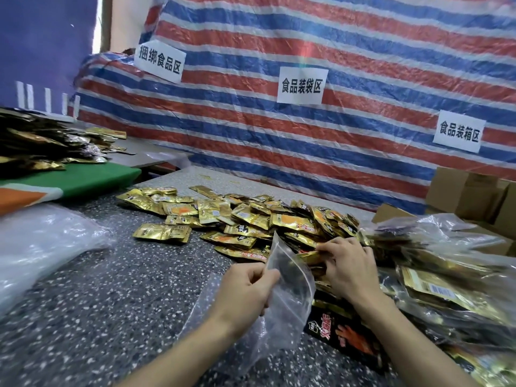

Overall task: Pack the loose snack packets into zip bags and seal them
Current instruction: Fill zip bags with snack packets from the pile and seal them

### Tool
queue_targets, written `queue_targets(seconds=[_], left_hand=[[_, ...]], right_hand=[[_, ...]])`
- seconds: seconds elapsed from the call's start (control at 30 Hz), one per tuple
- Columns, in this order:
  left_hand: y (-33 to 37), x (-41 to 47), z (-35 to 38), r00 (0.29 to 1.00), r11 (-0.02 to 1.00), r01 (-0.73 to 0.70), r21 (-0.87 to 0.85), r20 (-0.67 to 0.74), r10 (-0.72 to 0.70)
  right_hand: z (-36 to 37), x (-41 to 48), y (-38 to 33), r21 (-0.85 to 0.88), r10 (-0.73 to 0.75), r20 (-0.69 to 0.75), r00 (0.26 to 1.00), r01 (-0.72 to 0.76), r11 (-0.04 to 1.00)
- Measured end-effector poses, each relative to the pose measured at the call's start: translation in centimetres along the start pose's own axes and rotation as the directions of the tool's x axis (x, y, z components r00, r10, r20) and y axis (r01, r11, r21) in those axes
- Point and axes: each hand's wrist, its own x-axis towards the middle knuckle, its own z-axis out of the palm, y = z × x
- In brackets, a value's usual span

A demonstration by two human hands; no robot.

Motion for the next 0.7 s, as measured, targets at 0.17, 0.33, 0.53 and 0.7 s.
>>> queue_targets(seconds=[0.17, 0.33, 0.53, 0.7], left_hand=[[-0.6, 0.2, 0.0, 0.999, 0.999, 0.026, 0.027, -0.036, -0.025], [-1.1, 0.4, 0.2, 0.994, 0.997, 0.065, 0.031, -0.093, -0.061], [-1.9, 0.6, 0.3, 0.991, 0.981, 0.065, 0.183, -0.125, -0.043], [-2.3, 0.6, 0.4, 0.991, 0.974, 0.096, 0.206, -0.106, -0.076]], right_hand=[[-3.6, -1.5, -0.2, 0.567, 0.22, -0.097, 0.971, -0.128, 0.814], [-7.5, -3.3, -2.1, 0.972, 0.372, 0.234, 0.898, -0.227, -0.063], [-7.4, -4.7, -3.9, 0.969, 0.311, 0.24, 0.92, -0.244, -0.027], [-6.1, -5.3, -3.9, 0.881, 0.312, 0.21, 0.926, -0.318, 0.351]])
